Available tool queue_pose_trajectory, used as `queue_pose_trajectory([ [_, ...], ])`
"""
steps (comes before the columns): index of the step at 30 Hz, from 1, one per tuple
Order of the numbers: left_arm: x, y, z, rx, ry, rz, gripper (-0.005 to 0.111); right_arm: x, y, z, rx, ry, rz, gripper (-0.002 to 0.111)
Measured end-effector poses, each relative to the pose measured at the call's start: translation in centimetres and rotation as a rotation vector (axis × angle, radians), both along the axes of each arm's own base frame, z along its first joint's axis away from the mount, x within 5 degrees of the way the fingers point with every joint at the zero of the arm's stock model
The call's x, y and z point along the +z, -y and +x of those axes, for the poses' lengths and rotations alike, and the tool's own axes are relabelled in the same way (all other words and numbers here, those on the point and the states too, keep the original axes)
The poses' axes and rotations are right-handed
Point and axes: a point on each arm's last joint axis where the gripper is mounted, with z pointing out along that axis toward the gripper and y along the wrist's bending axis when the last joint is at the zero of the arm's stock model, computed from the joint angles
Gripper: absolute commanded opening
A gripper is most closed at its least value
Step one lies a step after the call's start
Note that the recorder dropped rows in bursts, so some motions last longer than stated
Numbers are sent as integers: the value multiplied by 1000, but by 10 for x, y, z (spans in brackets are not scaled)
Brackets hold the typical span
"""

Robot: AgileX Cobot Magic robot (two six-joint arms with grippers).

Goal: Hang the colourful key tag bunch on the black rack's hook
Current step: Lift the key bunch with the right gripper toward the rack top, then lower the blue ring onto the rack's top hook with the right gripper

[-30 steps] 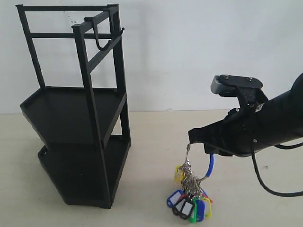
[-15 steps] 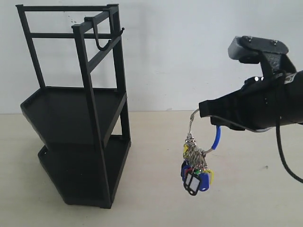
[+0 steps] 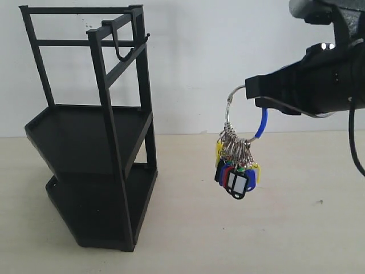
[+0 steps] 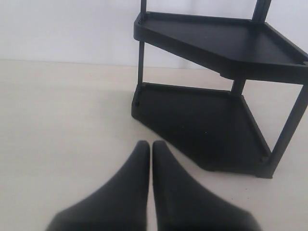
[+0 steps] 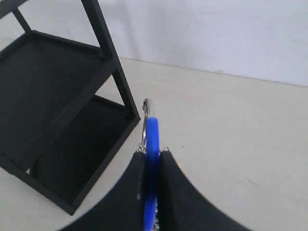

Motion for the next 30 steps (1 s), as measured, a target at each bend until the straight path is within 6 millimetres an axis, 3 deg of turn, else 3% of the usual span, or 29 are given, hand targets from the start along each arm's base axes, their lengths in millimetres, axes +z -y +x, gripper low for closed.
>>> queue_pose_trajectory([
  [4,0,0,0,0,0,0,4,4,-3,1,-4,46,8,0],
  [12,0,0,0,0,0,0,4,18,-37,-8,75,207,43,0],
  [25,0,0,0,0,0,0,4,36,-73,-25,169,412,82,0],
  [30,0,0,0,0,0,0,4,33,-85,-24,195,455,59,0],
])
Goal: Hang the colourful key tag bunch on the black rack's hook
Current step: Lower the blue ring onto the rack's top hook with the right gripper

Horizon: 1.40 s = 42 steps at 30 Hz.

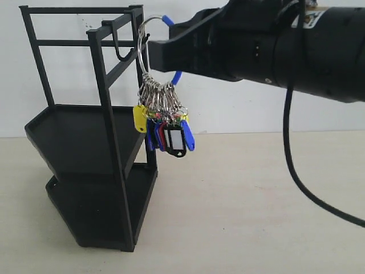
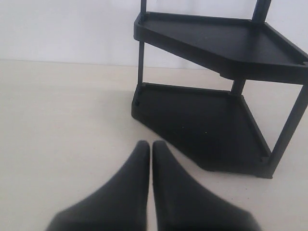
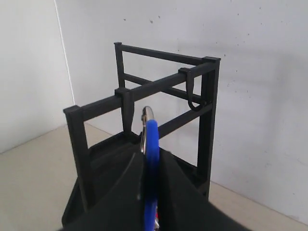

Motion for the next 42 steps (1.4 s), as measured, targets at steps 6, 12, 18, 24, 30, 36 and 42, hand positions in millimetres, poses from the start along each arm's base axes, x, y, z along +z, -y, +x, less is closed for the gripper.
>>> queue_pose_trajectory([
  [6,0,0,0,0,0,0,4,-6,-4,8,-20,38,-29,0],
  [12,0,0,0,0,0,0,4,-7,-5,11,-31,64,-38,0],
  [18,0,0,0,0,0,0,4,-15,-15,14,-20,75,-63,0],
  [24,0,0,0,0,0,0,4,-12,-20,11,-14,125,-70,0],
  [30,0,0,0,0,0,0,4,-11,-20,10,-15,140,-81,0],
  [36,0,0,0,0,0,0,4,-10,-19,10,-21,152,-77,0],
  [42,0,0,0,0,0,0,4,-10,-19,11,-24,163,-89,0],
])
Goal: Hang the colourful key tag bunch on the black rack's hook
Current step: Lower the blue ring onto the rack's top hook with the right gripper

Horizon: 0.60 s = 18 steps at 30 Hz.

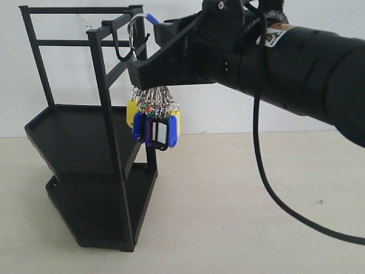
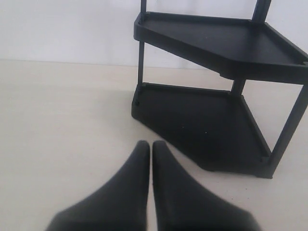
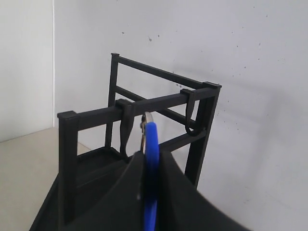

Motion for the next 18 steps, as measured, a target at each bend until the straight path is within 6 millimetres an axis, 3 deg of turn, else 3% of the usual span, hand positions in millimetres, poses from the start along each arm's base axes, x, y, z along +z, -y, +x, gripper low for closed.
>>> queue_pose_trajectory([
  [8,0,0,0,0,0,0,4,0,0,0,-3,12,-13,0],
  [18,0,0,0,0,0,0,4,-16,-7,9,-6,-17,-48,0],
])
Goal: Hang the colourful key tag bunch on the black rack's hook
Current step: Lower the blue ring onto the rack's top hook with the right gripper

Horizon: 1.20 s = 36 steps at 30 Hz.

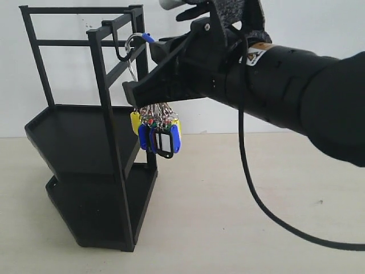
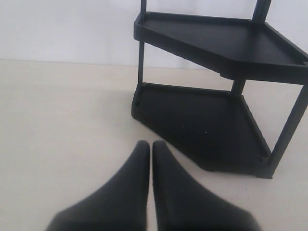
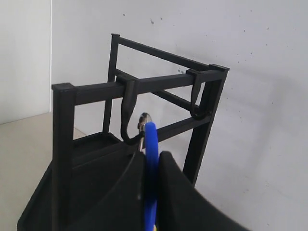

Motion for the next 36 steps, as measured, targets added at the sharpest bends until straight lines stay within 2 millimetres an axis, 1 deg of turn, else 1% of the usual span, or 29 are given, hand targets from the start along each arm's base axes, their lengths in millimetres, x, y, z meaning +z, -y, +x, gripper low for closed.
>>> queue_pose_trajectory([
  [16,0,0,0,0,0,0,4,-4,-2,1,10,-24,-16,0],
  [22,0,0,0,0,0,0,4,-4,-11,-7,48,-13,-32,0],
  [31,0,0,0,0,0,0,4,-7,-12,-8,59,-35,-47,0],
  [33,0,0,0,0,0,0,4,-8,-13,-8,64,-36,-63,4],
  [35,0,0,0,0,0,0,4,-8,-13,-9,67,-38,-68,17],
  [36,0,0,0,0,0,0,4,-8,-13,-9,71,-38,-76,31],
])
